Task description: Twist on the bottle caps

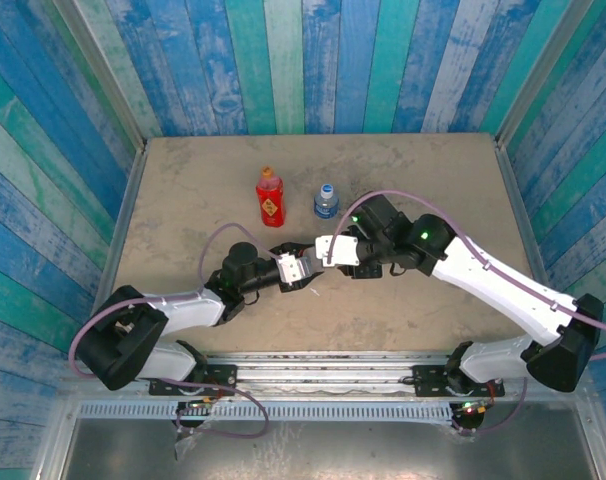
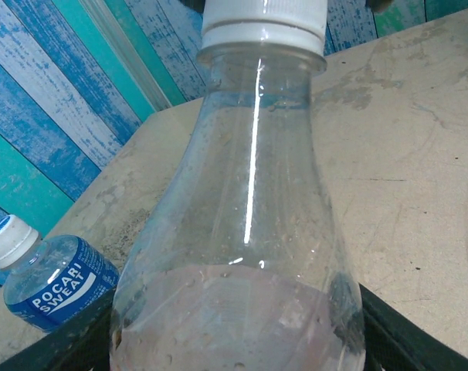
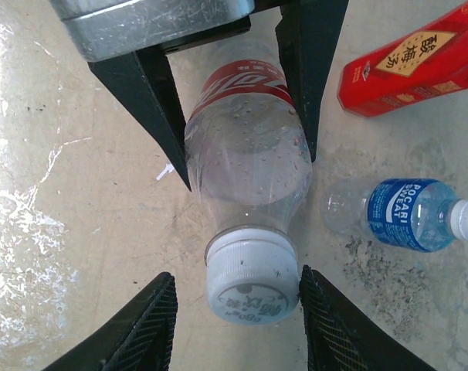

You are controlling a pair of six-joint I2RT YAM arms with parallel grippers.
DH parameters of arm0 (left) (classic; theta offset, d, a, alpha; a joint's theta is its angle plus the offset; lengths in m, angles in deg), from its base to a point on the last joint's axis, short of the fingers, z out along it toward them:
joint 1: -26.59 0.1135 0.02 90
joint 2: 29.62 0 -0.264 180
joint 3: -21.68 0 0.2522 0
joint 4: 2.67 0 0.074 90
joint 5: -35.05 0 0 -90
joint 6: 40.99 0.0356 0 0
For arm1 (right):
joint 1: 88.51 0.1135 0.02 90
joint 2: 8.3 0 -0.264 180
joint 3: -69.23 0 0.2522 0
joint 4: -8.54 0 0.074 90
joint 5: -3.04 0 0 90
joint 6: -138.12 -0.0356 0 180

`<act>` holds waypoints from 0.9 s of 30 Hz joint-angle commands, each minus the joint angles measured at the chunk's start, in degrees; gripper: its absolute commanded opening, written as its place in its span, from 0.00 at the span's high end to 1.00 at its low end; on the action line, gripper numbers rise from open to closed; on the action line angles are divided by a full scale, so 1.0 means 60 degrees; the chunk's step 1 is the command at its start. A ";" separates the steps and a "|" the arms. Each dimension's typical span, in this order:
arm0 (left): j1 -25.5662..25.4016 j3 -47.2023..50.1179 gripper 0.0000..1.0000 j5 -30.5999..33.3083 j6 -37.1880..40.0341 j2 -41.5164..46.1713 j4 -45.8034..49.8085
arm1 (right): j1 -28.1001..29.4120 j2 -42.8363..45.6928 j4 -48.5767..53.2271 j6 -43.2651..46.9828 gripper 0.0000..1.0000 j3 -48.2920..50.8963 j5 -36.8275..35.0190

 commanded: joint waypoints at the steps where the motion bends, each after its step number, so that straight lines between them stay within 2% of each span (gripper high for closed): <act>1: -0.0039 0.0184 0.36 -0.0102 -0.0130 0.0156 0.0477 | 0.0046 -0.0101 -0.0070 -0.0044 0.54 -0.0073 -0.0304; 3: -0.0039 0.0184 0.36 -0.0103 -0.0134 0.0203 0.0486 | 0.0041 -0.0102 -0.0070 -0.0228 0.55 -0.0063 -0.0631; 5: -0.0038 0.0174 0.36 -0.0089 -0.0135 0.0191 0.0517 | 0.0020 -0.0096 -0.0068 -0.0450 0.61 -0.0100 -0.0638; 9: -0.0039 0.0171 0.35 -0.0063 -0.0131 0.0161 0.0515 | 0.0017 -0.0145 0.0049 -0.1240 0.79 -0.0331 -0.0094; 11: -0.0039 0.0160 0.35 -0.0059 -0.0120 0.0158 0.0506 | 0.0017 -0.0174 -0.0013 -0.2290 0.83 -0.0450 0.0052; 14: -0.0039 0.0185 0.35 -0.0004 -0.0129 0.0149 0.0466 | 0.0016 -0.0287 -0.0467 -0.5065 0.88 -0.0540 0.0046; 16: -0.0039 0.0134 0.35 0.0029 -0.0120 0.0121 0.0462 | 0.0015 -0.0371 -0.0898 -0.8096 0.95 -0.0462 -0.0332; 19: -0.0039 0.0019 0.35 -0.0053 -0.0120 0.0030 0.0525 | -0.0006 -0.0341 -0.1693 -1.1694 0.99 -0.0224 0.0734; 21: -0.0039 -0.0044 0.35 -0.0185 -0.0174 -0.0012 0.0511 | -0.0066 -0.0168 -0.2362 -1.3280 0.97 0.0204 0.1586; 22: -0.0039 -0.0035 0.35 -0.0240 -0.0207 -0.0029 0.0456 | -0.0104 -0.0059 -0.2683 -1.3574 0.96 0.0420 0.1929; 25: -0.0039 -0.0122 0.35 -0.0389 -0.0222 -0.0018 0.0539 | -0.0184 0.0228 -0.2674 -1.3089 0.86 0.0747 0.1667; 26: -0.0039 -0.0136 0.35 -0.0402 -0.0217 0.0009 0.0569 | -0.0271 0.0309 -0.2535 -1.2682 0.79 0.0787 0.1583; 27: -0.0039 -0.0137 0.35 -0.0387 -0.0222 0.0042 0.0605 | -0.0347 0.0426 -0.2437 -1.1922 0.69 0.0829 0.1610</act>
